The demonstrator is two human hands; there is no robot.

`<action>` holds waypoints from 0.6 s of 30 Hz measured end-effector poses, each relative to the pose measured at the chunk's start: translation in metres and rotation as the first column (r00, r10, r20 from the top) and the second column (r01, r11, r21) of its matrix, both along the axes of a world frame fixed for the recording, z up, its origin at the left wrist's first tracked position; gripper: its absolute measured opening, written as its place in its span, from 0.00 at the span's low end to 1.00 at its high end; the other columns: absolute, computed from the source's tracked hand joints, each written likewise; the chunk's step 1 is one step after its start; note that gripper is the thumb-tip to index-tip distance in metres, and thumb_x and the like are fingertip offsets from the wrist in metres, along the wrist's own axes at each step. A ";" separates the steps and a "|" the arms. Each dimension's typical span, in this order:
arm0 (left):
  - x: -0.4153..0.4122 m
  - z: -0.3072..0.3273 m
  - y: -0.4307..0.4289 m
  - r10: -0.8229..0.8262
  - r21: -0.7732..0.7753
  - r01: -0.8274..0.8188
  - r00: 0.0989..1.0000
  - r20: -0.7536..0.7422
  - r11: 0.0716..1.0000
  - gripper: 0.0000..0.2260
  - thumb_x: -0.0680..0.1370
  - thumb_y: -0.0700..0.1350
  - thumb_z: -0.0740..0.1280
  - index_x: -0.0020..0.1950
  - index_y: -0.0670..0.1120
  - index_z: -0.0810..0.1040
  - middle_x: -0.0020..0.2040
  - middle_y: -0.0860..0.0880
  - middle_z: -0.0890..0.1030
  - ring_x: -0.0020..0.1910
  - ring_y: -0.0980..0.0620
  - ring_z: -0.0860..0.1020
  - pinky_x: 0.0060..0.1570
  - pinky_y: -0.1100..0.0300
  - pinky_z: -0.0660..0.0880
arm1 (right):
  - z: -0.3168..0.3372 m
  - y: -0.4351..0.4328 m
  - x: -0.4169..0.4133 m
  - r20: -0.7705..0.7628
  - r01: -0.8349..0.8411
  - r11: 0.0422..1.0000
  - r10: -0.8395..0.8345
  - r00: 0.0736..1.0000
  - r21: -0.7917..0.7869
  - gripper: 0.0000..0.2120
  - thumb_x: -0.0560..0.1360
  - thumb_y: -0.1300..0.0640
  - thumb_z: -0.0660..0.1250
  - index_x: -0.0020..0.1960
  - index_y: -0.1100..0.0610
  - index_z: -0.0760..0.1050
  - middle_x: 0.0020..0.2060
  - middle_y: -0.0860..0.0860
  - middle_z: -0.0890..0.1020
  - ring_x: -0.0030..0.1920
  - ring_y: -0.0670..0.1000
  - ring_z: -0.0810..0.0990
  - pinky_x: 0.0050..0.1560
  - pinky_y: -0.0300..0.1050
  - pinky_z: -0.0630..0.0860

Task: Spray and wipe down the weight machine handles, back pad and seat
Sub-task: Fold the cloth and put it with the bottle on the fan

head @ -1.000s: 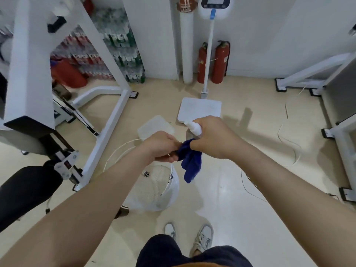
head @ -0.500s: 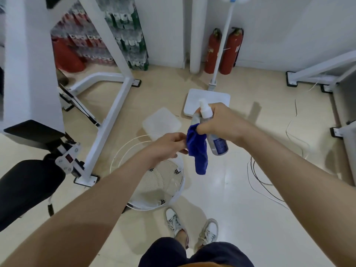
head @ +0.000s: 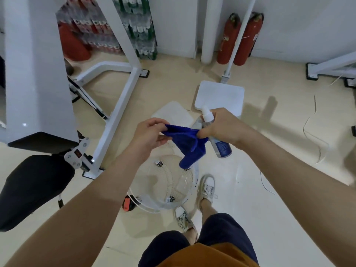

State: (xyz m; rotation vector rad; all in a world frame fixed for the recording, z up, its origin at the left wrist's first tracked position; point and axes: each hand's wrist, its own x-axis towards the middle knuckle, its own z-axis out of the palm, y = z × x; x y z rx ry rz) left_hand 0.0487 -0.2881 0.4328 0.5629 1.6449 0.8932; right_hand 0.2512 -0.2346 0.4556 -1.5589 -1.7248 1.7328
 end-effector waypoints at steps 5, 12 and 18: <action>-0.011 -0.016 0.014 0.151 -0.009 -0.153 0.981 -0.125 0.988 0.12 0.73 0.32 0.59 0.35 0.45 0.77 0.37 0.44 0.78 0.33 0.48 0.78 0.30 0.63 0.78 | -0.032 0.013 -0.025 -0.024 -0.012 0.994 0.009 1.000 -0.107 0.17 0.65 0.67 0.75 0.51 0.73 0.76 0.40 0.65 0.81 0.38 0.55 0.79 0.42 0.48 0.77; -0.060 -0.045 0.031 -0.399 -0.405 0.248 0.848 -0.347 0.880 0.08 0.74 0.38 0.64 0.39 0.41 0.82 0.30 0.47 0.76 0.24 0.55 0.74 0.25 0.65 0.70 | -0.090 0.027 -0.056 -0.039 -0.118 0.969 0.112 0.993 -0.216 0.14 0.66 0.70 0.74 0.32 0.56 0.72 0.29 0.50 0.78 0.29 0.48 0.76 0.34 0.40 0.73; -0.074 -0.107 0.036 -0.577 -0.601 0.325 0.764 -0.288 0.731 0.10 0.74 0.39 0.65 0.32 0.43 0.75 0.27 0.48 0.72 0.26 0.51 0.74 0.29 0.62 0.70 | -0.151 0.032 -0.075 0.037 -0.220 0.950 0.234 0.972 -0.222 0.09 0.66 0.67 0.75 0.41 0.60 0.77 0.35 0.53 0.80 0.35 0.51 0.76 0.35 0.41 0.73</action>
